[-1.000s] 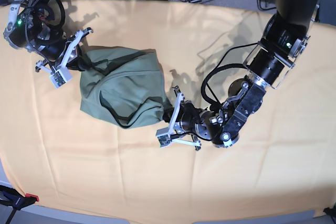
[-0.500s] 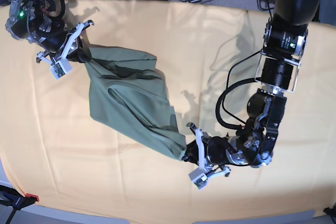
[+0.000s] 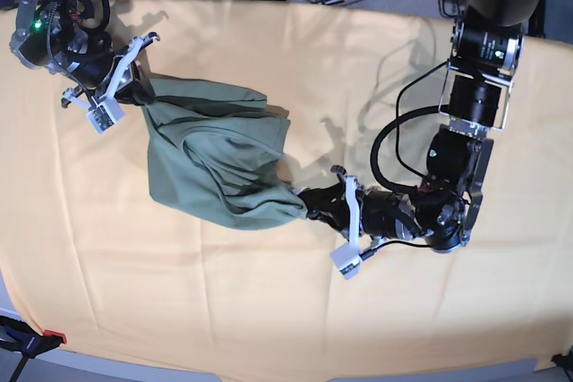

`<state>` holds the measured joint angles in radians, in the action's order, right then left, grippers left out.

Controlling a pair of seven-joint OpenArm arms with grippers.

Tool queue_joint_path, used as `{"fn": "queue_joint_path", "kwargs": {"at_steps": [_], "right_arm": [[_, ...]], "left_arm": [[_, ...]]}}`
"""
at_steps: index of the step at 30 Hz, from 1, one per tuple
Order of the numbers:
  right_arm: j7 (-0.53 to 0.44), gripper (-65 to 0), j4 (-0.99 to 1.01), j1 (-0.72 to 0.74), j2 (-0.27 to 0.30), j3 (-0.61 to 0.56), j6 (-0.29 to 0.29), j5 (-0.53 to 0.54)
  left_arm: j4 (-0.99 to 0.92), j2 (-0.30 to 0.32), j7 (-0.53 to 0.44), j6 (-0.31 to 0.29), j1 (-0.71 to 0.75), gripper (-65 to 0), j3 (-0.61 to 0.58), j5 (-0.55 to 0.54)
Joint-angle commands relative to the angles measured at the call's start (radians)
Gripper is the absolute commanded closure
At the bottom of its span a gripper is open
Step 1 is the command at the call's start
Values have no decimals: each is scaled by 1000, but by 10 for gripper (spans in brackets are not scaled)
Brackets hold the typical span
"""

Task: Fold the T-shirt properly
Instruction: 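Drag the grasped shirt end away from the right gripper with the left gripper, then fold the shirt end back over the bundle toward the right gripper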

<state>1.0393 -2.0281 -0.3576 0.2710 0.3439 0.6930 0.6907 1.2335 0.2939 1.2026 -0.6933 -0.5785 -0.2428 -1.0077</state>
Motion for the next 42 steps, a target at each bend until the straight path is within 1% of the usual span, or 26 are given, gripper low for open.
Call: {"fn": "queue_joint_path", "kwargs": {"at_steps": [1, 2, 3, 5, 6, 7, 8, 9, 10, 15, 16, 17, 19, 20, 24, 31, 34, 37, 40, 42], "right_arm": [[-18, 0, -18, 3, 12, 6, 5, 14], [-18, 0, -18, 3, 12, 6, 5, 14], [-18, -31, -18, 3, 12, 6, 5, 14], [-18, -134, -18, 3, 12, 6, 5, 14], [-17, -173, -18, 3, 12, 6, 5, 14], [-16, -194, -18, 3, 12, 6, 5, 14], [-15, -198, -18, 3, 12, 5, 5, 14], [-15, -197, -18, 3, 12, 6, 5, 14], [-15, -197, -18, 3, 12, 6, 5, 14], [-16, -197, -18, 3, 12, 6, 5, 15], [-17, -197, -18, 3, 12, 6, 5, 14], [-19, -197, -18, 4, 12, 6, 5, 14], [-20, -197, -18, 6, 12, 6, 5, 15], [-20, -197, -18, 8, 12, 6, 5, 15], [-25, -197, -18, 29, 13, 6, 5, 15], [-34, -197, -18, 41, 12, 6, 5, 14], [-34, -197, -18, 48, 12, 6, 5, 14], [-34, -197, -18, 47, 12, 6, 5, 14], [-34, -197, -18, 47, 12, 6, 5, 14], [-34, -197, -18, 47, 12, 6, 5, 14]], "left_arm": [[16, 9, -15, -5, -54, 0, 10, -40], [16, 11, -11, -5, -67, 0, 10, -47], [16, 11, -10, -5, -83, -9, 10, -45], [16, 20, 5, -5, -115, -124, 10, -45], [16, 25, 11, -5, -132, -192, 10, -45], [16, 31, 11, -5, -148, -254, 10, -45], [16, 37, 10, -5, -163, -309, 10, -48], [16, 40, 10, -5, -177, -345, 10, -51], [16, 42, 10, -5, -187, -361, 10, -56], [16, 39, 15, -5, -198, -360, 10, -149], [16, 39, 32, 3, -198, -360, 10, -188], [16, 39, 70, 18, -197, -360, 10, -253], [16, 37, 194, 12, -197, -360, 10, -443], [16, 35, 194, 11, -197, -360, 10, -476], [24, 6, 194, 42, -173, -360, 3, -476], [46, -9, 194, 35, -65, -360, -63, -476], [65, -11, 194, 35, -35, -360, -113, -476], [116, -11, 194, 34, -14, -360, -195, -476], [162, 0, 194, 5, -6, -360, -267, -476], [173, 6, 194, 3, -6, -360, -291, -476]]}}
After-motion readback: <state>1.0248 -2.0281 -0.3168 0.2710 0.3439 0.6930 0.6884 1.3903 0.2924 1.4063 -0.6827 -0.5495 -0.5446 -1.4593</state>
